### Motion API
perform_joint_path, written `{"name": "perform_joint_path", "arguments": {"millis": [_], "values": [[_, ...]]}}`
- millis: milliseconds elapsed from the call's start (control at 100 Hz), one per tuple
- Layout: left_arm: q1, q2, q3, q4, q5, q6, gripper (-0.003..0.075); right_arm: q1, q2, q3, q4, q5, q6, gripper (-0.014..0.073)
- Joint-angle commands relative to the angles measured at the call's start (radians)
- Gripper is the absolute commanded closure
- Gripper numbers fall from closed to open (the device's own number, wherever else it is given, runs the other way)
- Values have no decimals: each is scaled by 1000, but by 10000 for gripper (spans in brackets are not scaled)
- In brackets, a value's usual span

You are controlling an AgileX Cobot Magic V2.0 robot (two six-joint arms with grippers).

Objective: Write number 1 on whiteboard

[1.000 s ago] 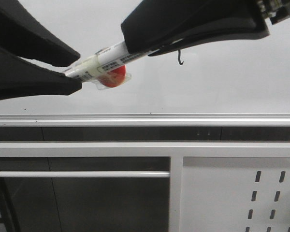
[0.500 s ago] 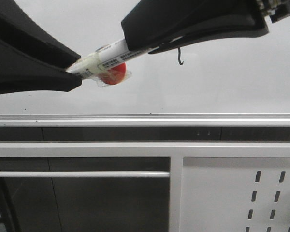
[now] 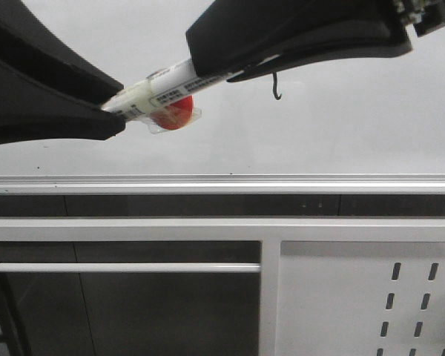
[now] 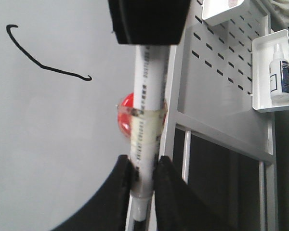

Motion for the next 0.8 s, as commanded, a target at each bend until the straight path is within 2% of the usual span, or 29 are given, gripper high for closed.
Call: {"name": "perform_joint_path", "arguments": {"millis": [0, 50, 100, 150, 200, 270, 360, 550, 680, 790], "values": [[-8, -8, -31, 2, 16, -8, 738, 3, -11, -34, 26, -37, -4, 585], [-8, -8, -31, 2, 16, -8, 738, 3, -11, -34, 26, -55, -4, 494], [-8, -8, -31, 2, 16, -8, 738, 3, -11, -34, 26, -77, -4, 367], [-8, -8, -31, 2, 16, -8, 738, 3, -12, -34, 26, -107, -4, 202], [-8, -8, -31, 2, 16, -8, 738, 3, -12, -34, 26, -129, -4, 72], [-8, -8, -31, 2, 16, -8, 738, 3, -12, -34, 26, -157, -4, -39], [-8, -8, -31, 2, 32, -41, 738, 3, -12, -34, 26, -186, -4, -57], [-8, -10, -31, 2, 158, -293, 738, 3, -29, -34, 24, -253, -4, -57], [-8, -10, -31, 2, 231, -564, 738, 1, -60, -34, -1, -280, -4, -57], [-8, -10, -31, 4, 248, -726, 738, 1, -86, -34, -3, -296, -4, -57]]}}
